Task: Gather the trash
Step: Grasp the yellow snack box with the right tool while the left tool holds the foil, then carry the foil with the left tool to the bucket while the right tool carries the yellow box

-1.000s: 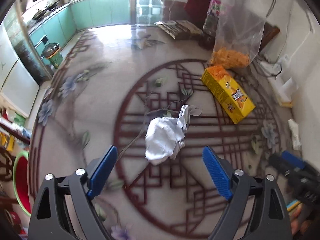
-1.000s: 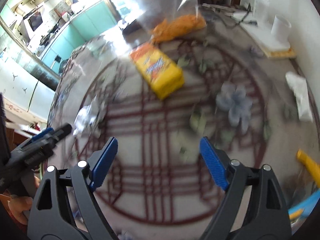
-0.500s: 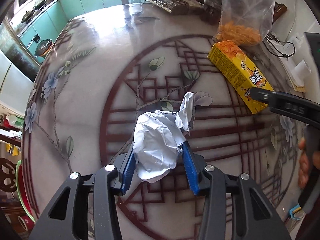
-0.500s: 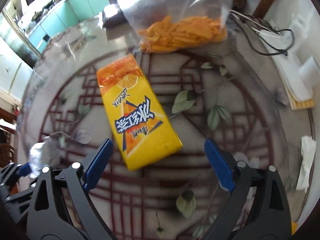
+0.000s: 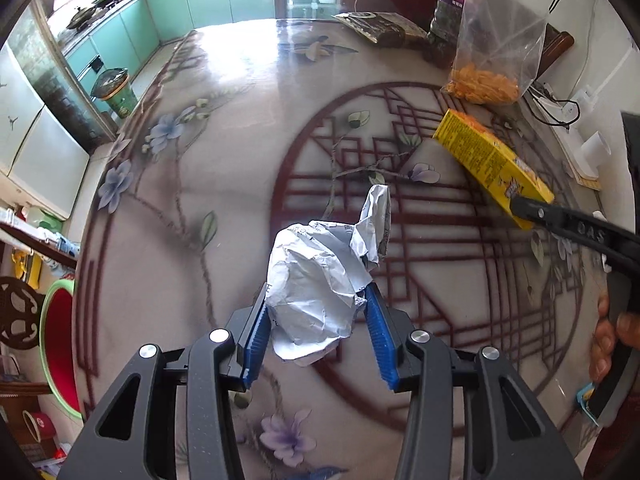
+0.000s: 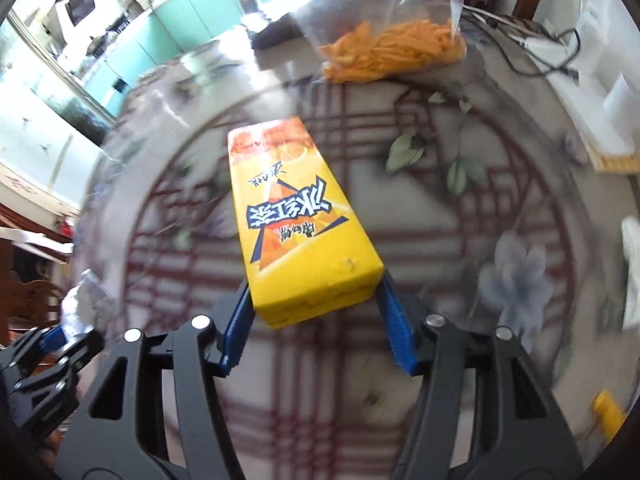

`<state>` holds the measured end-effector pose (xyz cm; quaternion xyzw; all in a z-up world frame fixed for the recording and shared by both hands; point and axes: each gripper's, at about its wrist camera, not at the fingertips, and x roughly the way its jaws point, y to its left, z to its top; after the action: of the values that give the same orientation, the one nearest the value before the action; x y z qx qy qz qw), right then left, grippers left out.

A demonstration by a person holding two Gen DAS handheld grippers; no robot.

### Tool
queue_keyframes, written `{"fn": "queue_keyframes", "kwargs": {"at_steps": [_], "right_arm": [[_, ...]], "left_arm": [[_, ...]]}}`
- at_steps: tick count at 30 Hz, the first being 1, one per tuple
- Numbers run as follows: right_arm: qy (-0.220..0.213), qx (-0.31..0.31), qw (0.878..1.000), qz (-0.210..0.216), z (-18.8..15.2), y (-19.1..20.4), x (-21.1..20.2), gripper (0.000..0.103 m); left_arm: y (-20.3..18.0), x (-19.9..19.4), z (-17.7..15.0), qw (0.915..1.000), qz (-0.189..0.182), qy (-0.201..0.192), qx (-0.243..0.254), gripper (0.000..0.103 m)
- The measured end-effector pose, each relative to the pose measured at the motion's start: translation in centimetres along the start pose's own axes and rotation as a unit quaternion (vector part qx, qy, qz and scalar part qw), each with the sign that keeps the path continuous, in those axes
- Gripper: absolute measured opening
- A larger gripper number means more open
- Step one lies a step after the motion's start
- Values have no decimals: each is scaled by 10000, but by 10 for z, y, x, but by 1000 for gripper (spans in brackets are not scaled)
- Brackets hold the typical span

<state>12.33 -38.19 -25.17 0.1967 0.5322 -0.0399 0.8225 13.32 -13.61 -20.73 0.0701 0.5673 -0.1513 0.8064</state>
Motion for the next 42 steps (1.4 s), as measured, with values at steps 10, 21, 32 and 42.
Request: {"fn": "queue_keyframes", "kwargs": {"at_steps": [10, 21, 32, 42], "right_arm": [[193, 31, 9984, 522, -83, 52, -36, 56], [758, -273, 9967, 30, -120, 75, -20, 78], [642, -1201, 9893, -527, -103, 111, 13, 59], [99, -921, 9955, -218, -105, 125, -42, 56]], "left_arm": [[12, -34, -41, 9999, -70, -115, -11, 43], [33, -57, -71, 9995, -112, -200, -235, 43], [40, -67, -79, 9991, -116, -346, -195, 43], [52, -75, -79, 9988, -173, -468, -14, 43]]}}
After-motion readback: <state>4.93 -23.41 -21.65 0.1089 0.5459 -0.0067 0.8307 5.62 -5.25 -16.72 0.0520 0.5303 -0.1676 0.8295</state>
